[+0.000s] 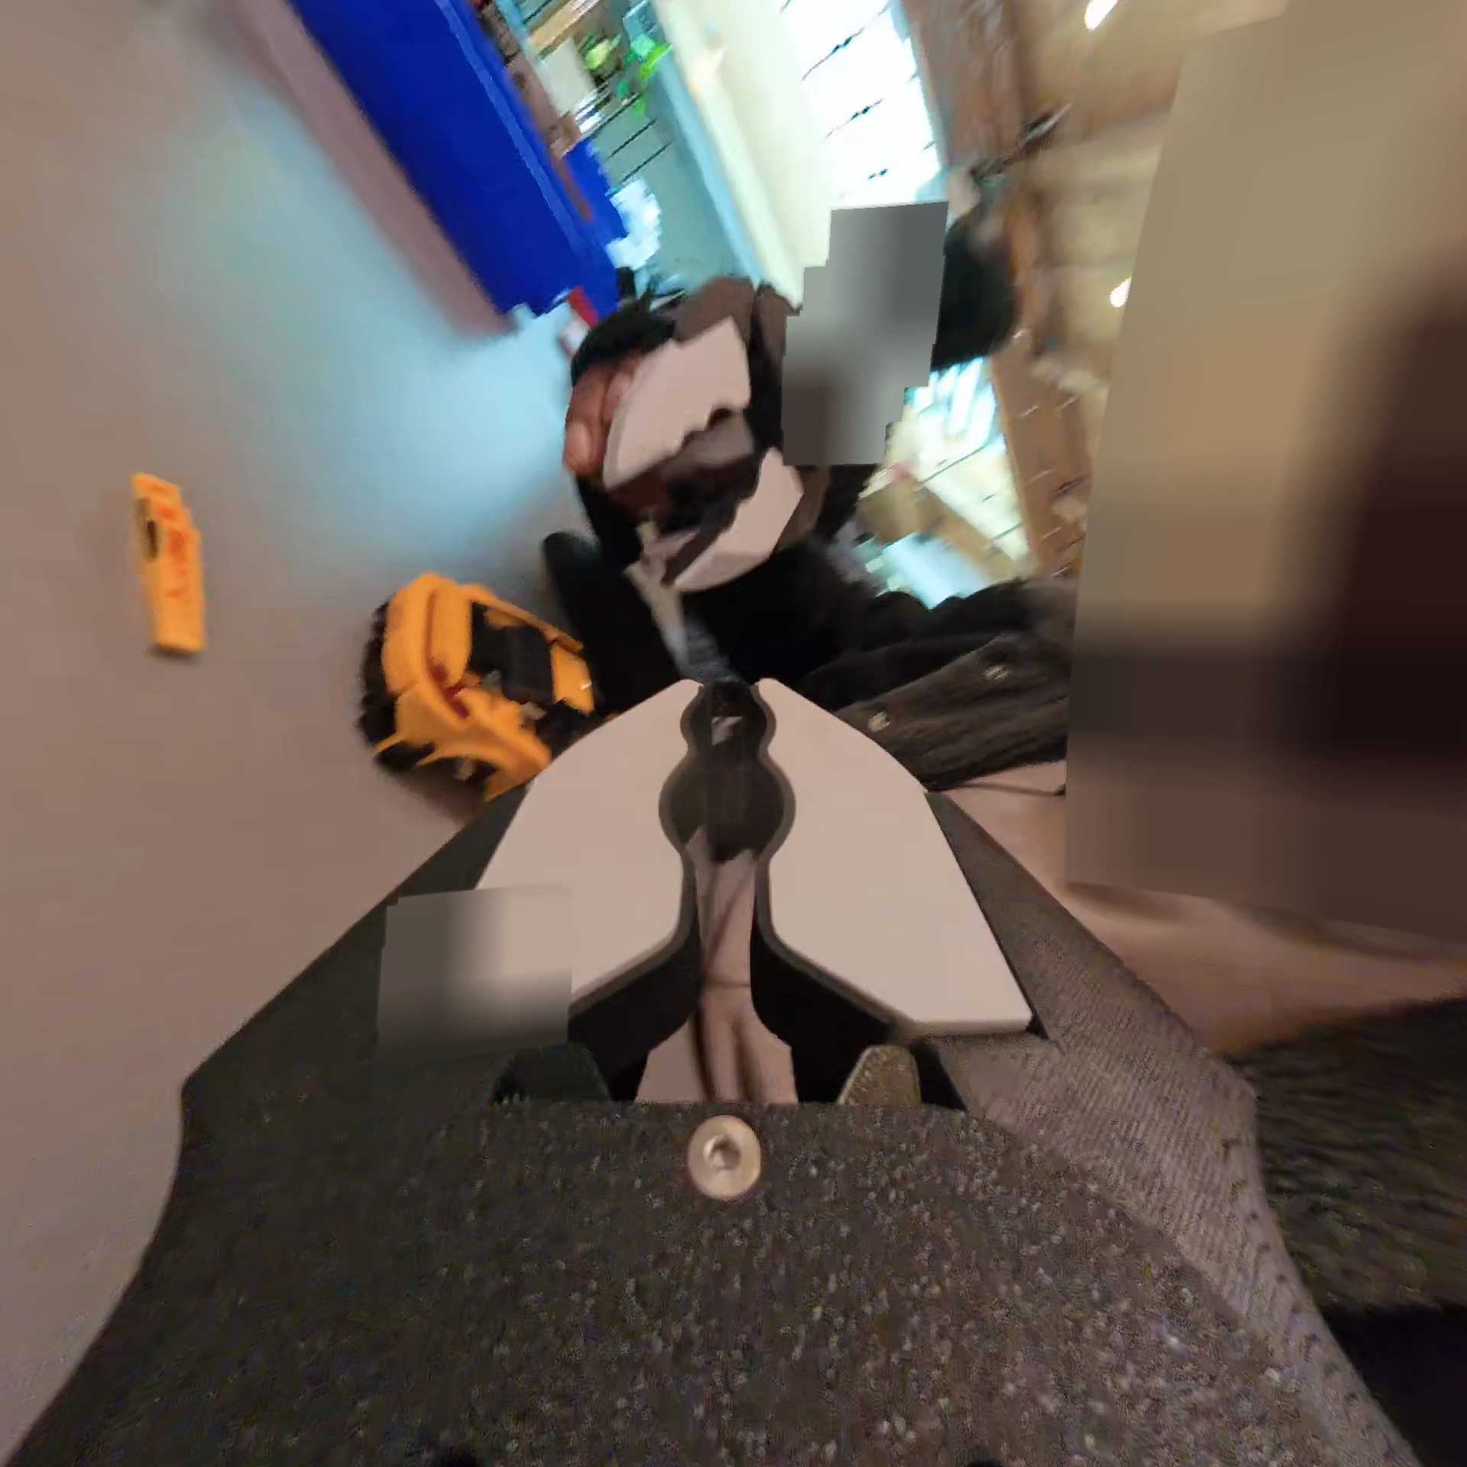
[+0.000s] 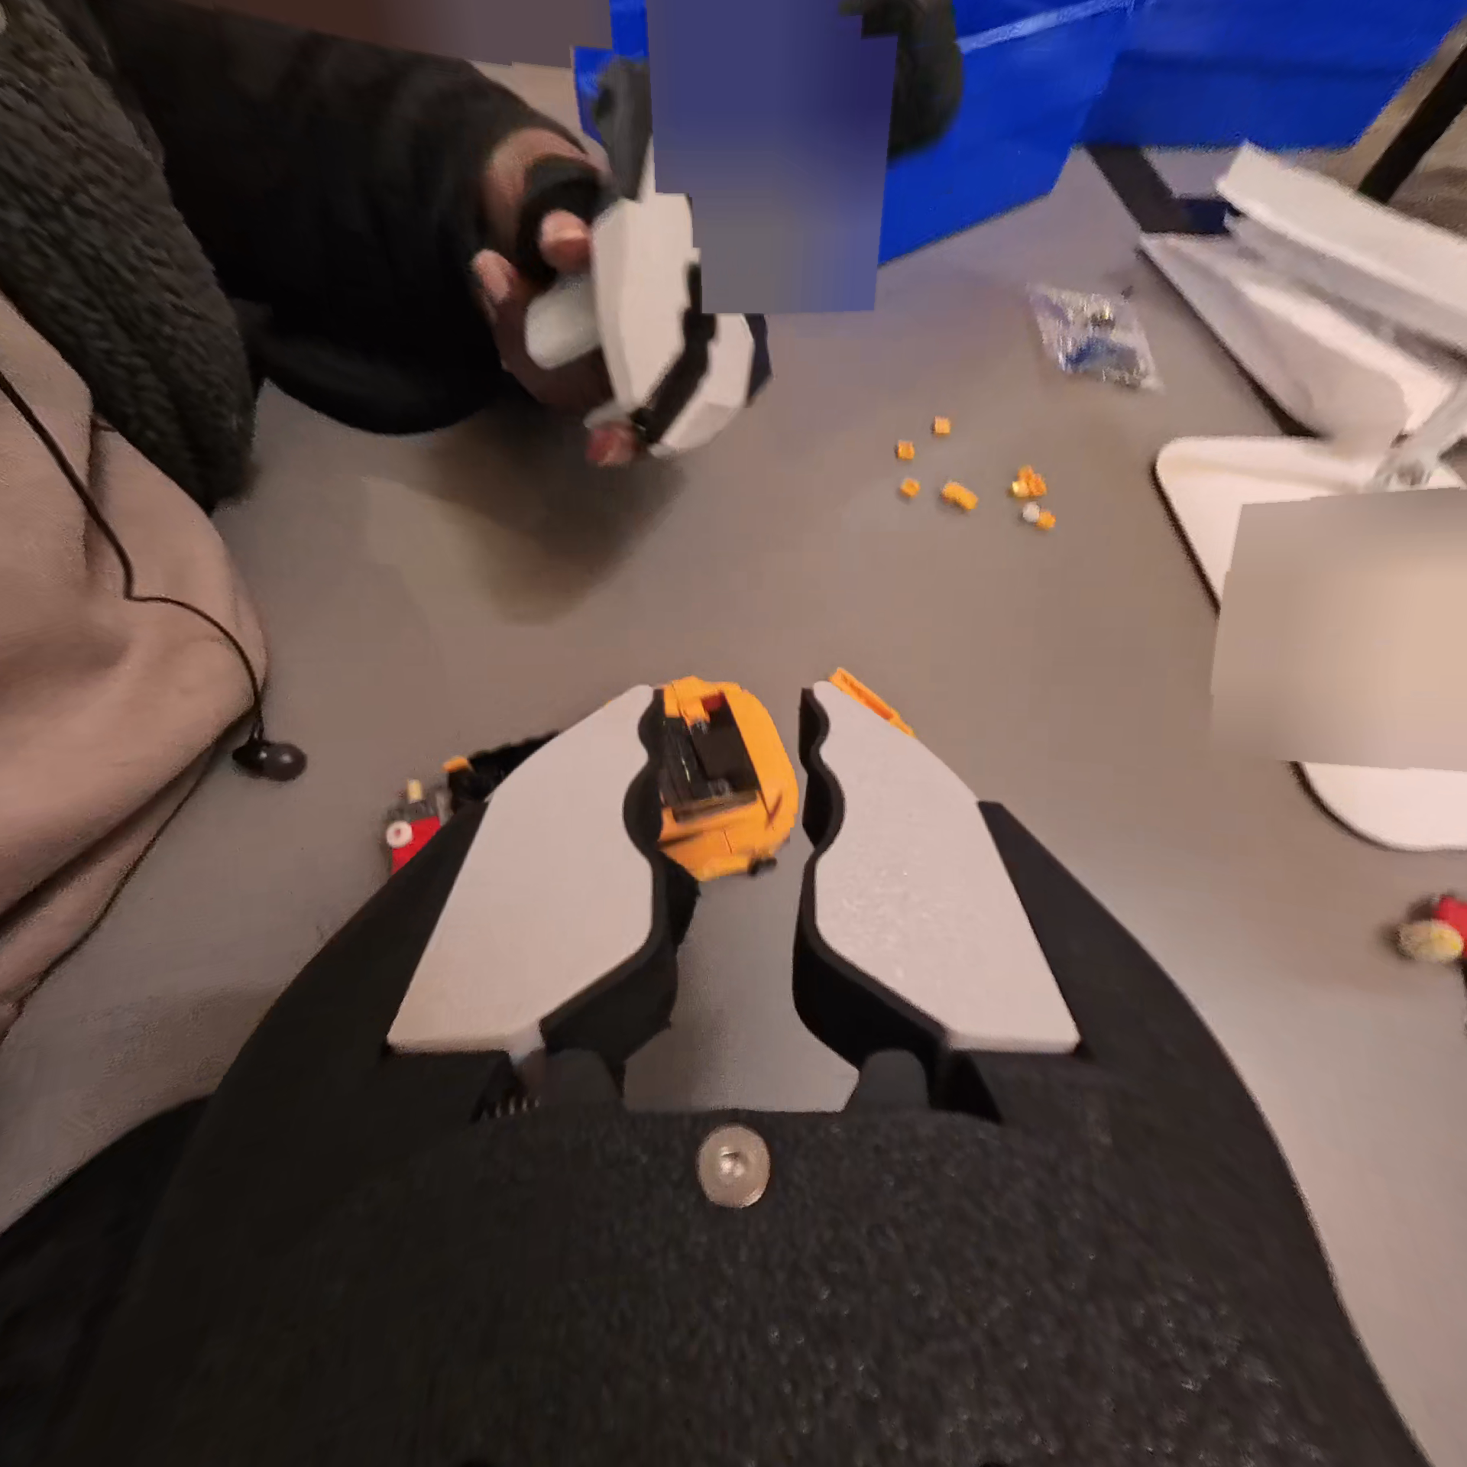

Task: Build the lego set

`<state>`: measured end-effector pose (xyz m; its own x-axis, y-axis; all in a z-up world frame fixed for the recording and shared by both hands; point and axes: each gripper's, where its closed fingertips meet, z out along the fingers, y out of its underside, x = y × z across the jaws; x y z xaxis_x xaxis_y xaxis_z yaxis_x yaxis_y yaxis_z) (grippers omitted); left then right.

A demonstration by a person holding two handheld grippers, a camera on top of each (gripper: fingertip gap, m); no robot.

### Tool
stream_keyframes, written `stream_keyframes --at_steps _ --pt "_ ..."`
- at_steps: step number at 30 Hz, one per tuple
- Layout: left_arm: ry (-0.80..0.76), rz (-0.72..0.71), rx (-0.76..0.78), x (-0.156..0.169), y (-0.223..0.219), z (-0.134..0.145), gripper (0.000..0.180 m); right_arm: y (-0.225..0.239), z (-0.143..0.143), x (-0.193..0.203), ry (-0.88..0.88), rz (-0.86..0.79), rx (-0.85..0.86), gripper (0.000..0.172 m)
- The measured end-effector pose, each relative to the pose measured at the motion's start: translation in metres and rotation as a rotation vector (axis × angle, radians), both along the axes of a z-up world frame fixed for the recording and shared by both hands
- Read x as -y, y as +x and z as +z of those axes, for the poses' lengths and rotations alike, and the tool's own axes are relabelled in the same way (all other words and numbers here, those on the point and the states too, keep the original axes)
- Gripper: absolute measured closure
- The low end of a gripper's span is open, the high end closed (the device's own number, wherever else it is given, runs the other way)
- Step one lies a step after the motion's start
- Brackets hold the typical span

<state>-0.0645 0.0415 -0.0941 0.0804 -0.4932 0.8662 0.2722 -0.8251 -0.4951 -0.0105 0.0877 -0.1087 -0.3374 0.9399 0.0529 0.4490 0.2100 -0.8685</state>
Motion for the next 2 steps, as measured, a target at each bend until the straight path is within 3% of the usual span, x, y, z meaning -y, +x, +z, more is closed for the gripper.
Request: stream_keyframes --at_steps 2 --pt "-0.039 -0.015 0.140 -0.0051 0.0017 0.0129 0.173 -0.0101 0.0069 0.0092 0.044 0.002 -0.037 0.145"
